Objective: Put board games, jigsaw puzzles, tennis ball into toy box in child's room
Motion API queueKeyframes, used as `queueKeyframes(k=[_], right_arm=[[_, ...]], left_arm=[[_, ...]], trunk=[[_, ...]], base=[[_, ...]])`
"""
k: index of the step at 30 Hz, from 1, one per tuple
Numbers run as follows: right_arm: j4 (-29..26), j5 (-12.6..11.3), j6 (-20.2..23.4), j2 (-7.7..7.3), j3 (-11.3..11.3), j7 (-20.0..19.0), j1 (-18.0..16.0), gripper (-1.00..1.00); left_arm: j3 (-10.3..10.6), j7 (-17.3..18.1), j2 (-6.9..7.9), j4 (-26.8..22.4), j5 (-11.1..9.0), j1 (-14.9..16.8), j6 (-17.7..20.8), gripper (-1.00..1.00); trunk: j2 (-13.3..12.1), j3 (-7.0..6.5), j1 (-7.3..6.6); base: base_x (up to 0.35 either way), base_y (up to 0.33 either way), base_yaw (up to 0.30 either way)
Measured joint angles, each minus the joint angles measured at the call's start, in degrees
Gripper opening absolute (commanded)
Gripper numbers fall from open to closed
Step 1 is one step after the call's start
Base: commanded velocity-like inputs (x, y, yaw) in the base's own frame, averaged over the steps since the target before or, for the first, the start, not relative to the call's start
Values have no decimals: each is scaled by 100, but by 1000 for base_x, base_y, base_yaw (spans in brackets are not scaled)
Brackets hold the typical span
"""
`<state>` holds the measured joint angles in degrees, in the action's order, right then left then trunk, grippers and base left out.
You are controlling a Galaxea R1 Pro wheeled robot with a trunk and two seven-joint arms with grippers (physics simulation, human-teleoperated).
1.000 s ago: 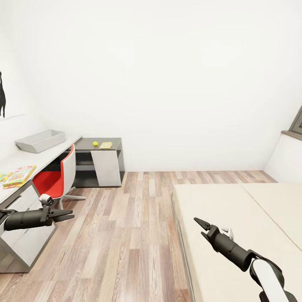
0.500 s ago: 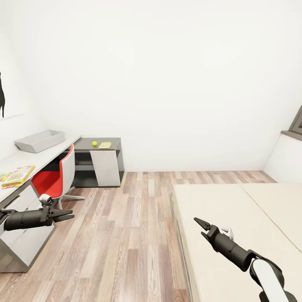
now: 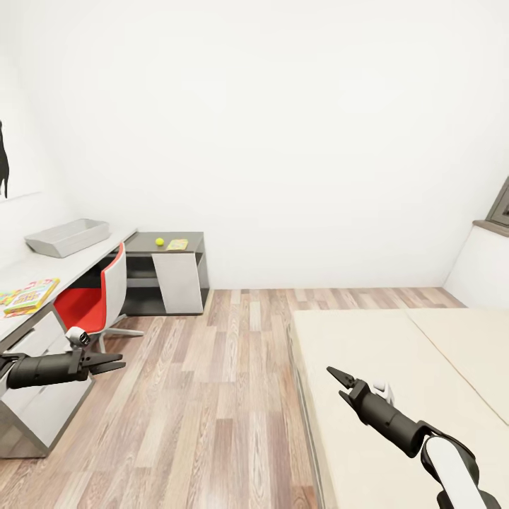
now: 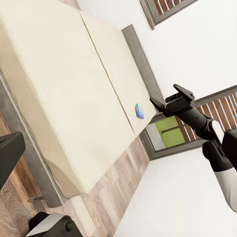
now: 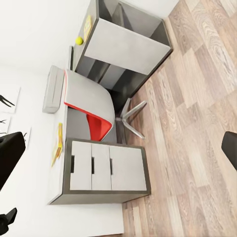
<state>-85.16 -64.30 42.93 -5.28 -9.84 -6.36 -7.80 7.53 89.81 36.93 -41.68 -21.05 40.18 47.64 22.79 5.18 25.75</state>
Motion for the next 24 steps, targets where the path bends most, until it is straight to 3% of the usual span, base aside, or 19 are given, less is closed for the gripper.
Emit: queueKeyframes(k=[24], right_arm=[[0, -1, 0, -1, 0, -1, 1, 100]], left_arm=[[0, -1, 0, 0, 0, 0, 0, 100]], trunk=[[-1, 0, 0]], base=[[-2, -20, 0]])
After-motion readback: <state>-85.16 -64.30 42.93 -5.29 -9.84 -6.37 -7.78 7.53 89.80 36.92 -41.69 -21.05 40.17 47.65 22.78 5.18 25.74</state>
